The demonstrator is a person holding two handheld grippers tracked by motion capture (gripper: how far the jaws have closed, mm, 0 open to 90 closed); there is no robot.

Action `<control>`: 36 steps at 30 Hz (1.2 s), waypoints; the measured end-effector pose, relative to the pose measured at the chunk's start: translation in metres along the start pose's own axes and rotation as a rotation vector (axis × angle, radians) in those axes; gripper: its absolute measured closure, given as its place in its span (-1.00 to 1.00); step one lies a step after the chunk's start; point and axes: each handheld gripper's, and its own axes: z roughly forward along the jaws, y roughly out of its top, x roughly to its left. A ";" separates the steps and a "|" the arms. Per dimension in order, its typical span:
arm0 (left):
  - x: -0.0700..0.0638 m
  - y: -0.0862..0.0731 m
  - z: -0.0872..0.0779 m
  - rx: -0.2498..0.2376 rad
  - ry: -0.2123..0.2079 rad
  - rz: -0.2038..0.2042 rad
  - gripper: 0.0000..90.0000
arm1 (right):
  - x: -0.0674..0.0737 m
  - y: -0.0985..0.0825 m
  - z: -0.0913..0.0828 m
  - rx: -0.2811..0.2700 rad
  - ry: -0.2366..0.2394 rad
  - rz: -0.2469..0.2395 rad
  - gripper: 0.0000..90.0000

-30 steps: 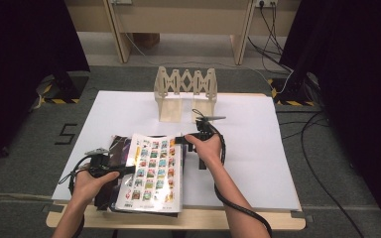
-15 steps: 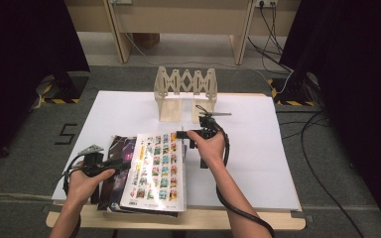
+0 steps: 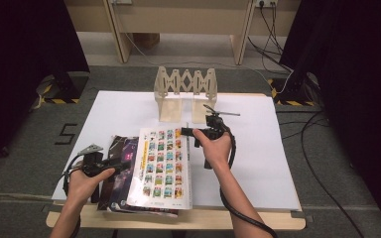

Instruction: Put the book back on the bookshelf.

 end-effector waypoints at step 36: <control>0.001 0.000 -0.001 -0.006 0.009 0.008 -0.21 | 0.018 0.006 -0.046 -0.185 0.015 -0.086 0.66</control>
